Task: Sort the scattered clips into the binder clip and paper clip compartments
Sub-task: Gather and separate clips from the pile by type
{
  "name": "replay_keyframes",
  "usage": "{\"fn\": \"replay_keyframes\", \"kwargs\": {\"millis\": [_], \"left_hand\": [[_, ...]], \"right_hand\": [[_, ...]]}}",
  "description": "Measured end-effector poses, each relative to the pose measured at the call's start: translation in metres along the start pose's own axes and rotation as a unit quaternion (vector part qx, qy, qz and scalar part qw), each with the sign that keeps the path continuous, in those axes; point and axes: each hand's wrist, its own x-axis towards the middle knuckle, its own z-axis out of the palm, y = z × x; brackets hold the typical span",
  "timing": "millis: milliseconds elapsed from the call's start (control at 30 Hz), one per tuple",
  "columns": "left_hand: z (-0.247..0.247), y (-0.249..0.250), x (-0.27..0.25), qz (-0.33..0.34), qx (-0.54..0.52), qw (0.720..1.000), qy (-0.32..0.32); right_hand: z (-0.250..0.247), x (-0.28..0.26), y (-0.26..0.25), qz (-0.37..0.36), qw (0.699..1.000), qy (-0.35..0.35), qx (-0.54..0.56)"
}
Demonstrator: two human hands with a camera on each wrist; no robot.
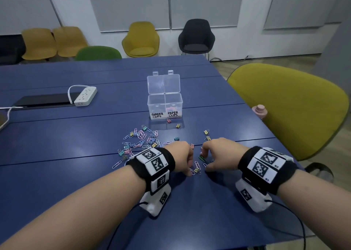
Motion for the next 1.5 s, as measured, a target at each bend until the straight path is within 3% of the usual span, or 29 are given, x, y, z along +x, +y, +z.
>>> {"fn": "replay_keyframes", "kwargs": {"millis": [433, 633, 800, 900, 967, 1000, 1033, 1067, 1100, 1133, 1167, 1200, 1233, 1300, 1367, 1500], "left_hand": [[0.005, 0.001, 0.002, -0.003, 0.026, 1.0, -0.005], [0.01, 0.004, -0.002, 0.004, 0.101, 0.995, -0.001], [0.01, 0.0, -0.008, 0.024, 0.074, 0.997, 0.027], [-0.001, -0.011, -0.015, 0.004, -0.026, 0.996, 0.084], [-0.009, -0.022, -0.023, -0.007, -0.144, 0.983, 0.118], [-0.012, -0.027, -0.028, -0.017, -0.234, 0.963, 0.13], [-0.015, -0.033, -0.033, -0.033, -0.348, 0.927, 0.138], [-0.016, -0.037, -0.038, -0.05, -0.479, 0.866, 0.137], [-0.017, -0.041, -0.042, -0.059, -0.61, 0.78, 0.126], [-0.018, -0.046, -0.045, -0.064, -0.718, 0.685, 0.11], [-0.019, -0.049, -0.047, -0.067, -0.792, 0.601, 0.087], [-0.019, -0.052, -0.05, -0.066, -0.838, 0.539, 0.061], [-0.02, -0.053, -0.052, -0.062, -0.864, 0.497, 0.042], [-0.02, -0.052, -0.056, -0.045, -0.89, 0.453, 0.029], [-0.018, -0.051, -0.06, -0.031, -0.901, 0.433, 0.025], [-0.014, -0.059, -0.061, -0.058, -0.893, 0.445, 0.023]], "right_hand": [[0.002, 0.02, -0.017, 0.036, 0.999, 0.003, -0.022], [-0.001, 0.02, -0.026, 0.028, 0.998, -0.024, -0.059], [0.002, 0.014, -0.035, 0.026, 0.992, 0.014, -0.12], [-0.004, 0.015, -0.026, 0.022, 0.999, 0.024, -0.02], [-0.005, 0.015, -0.014, 0.025, 0.991, 0.043, 0.124], [-0.005, 0.013, -0.009, 0.033, 0.967, 0.042, 0.25], [-0.005, 0.01, -0.006, 0.039, 0.915, 0.037, 0.4], [-0.003, 0.007, -0.002, 0.04, 0.838, 0.03, 0.543], [-0.002, 0.004, 0.0, 0.036, 0.757, 0.024, 0.652], [-0.001, 0.001, 0.001, 0.034, 0.695, 0.02, 0.717], [0.0, -0.001, 0.0, 0.034, 0.652, 0.022, 0.757], [0.002, -0.002, -0.002, 0.034, 0.62, 0.029, 0.783], [0.003, -0.002, -0.004, 0.036, 0.592, 0.041, 0.804], [0.007, 0.0, -0.008, 0.034, 0.551, 0.062, 0.831], [0.01, 0.002, -0.012, 0.035, 0.539, 0.082, 0.838], [0.015, 0.007, -0.014, 0.041, 0.527, 0.094, 0.843]]}}
